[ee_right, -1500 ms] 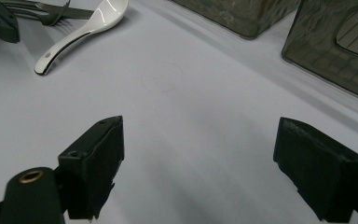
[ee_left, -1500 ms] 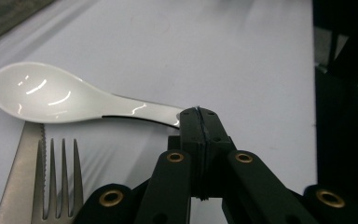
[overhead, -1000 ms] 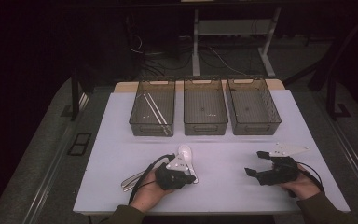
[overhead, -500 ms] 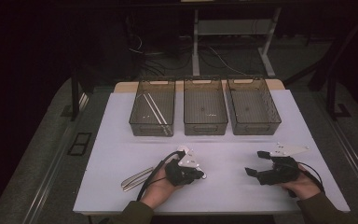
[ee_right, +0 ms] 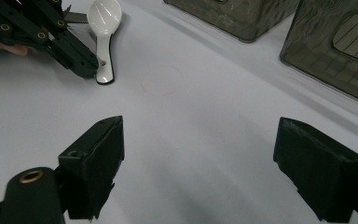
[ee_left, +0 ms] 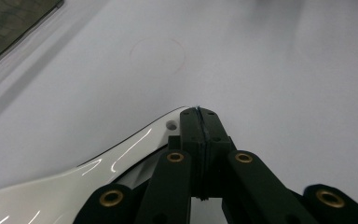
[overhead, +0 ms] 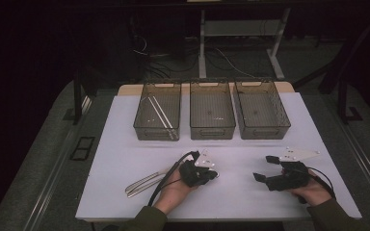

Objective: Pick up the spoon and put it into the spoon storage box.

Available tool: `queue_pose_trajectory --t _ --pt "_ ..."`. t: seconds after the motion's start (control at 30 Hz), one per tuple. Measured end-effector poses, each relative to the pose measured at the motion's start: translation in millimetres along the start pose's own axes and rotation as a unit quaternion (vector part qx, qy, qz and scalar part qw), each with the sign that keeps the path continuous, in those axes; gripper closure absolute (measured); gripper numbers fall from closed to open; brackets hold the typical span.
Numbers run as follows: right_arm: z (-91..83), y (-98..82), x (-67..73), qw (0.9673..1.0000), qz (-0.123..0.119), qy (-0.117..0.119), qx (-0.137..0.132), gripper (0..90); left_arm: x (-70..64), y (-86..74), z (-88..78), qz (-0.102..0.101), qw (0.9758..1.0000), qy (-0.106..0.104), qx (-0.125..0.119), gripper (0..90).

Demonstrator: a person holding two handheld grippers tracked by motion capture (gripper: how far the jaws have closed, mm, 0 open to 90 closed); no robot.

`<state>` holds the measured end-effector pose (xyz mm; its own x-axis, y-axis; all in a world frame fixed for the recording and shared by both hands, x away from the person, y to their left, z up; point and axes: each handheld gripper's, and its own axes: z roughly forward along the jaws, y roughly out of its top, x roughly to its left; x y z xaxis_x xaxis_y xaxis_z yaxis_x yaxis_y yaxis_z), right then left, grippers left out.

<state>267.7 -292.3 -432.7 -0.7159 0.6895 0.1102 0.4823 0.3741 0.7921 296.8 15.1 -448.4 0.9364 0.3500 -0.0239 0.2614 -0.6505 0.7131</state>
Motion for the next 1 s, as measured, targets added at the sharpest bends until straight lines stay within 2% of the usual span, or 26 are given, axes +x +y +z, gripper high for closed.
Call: queue_pose_trajectory --t 0.1,0.17,0.2,0.23,0.33,0.4,0.47,0.57,0.63,0.77,0.9,1.0 --pt "-0.1 0.0 0.0 1.0000 0.000 0.000 0.000 16.1 1.0 2.7 3.6 -0.001 1.0000 0.003 0.006 89.2" --pt "-0.1 0.1 0.0 1.0000 0.000 0.001 0.000 16.1 1.0 5.0 6.2 -0.009 0.9999 0.010 0.003 89.2" --pt "-0.1 0.1 0.0 1.0000 0.000 0.001 0.000 16.1 2.1 6.3 6.8 -0.006 0.9999 0.011 0.004 89.1" --pt "-0.3 0.1 0.1 1.0000 0.000 0.001 0.000 16.1 2.1 7.0 8.2 -0.014 0.9998 0.011 -0.003 89.1" --pt "-0.7 0.2 0.3 1.0000 0.000 0.002 -0.001 16.1 5.4 8.7 5.7 -0.012 0.9999 0.008 -0.001 89.1" --pt "-1.0 0.2 0.2 1.0000 0.001 0.002 -0.002 16.1 7.8 9.4 1.4 -0.030 0.9994 -0.008 -0.012 89.1" --pt "-1.0 0.2 0.1 1.0000 0.001 0.002 -0.002 16.1 11.5 10.1 -3.2 -0.024 0.9993 -0.024 -0.013 88.9" --pt "-1.2 0.4 0.2 1.0000 0.001 0.003 -0.003 16.1 16.2 11.1 -11.7 -0.035 0.9980 -0.049 -0.016 84.4" --pt "-1.5 0.6 0.4 1.0000 0.001 0.003 -0.003 16.1 20.1 12.2 -18.6 -0.040 0.9976 -0.052 -0.021 81.2" --pt "-1.4 0.5 0.0 1.0000 0.000 0.003 -0.004 16.1 34.3 11.6 -36.5 -0.045 0.9971 -0.048 -0.038 73.8" --pt "-1.4 0.6 -0.2 1.0000 0.000 0.003 -0.004 16.1 55.9 2.7 -51.9 -0.053 0.9967 -0.037 -0.048 68.0" --pt "-1.2 0.6 0.1 1.0000 0.001 0.003 -0.003 16.1 68.6 -4.1 -55.3 -0.056 0.9971 -0.032 -0.040 62.8"
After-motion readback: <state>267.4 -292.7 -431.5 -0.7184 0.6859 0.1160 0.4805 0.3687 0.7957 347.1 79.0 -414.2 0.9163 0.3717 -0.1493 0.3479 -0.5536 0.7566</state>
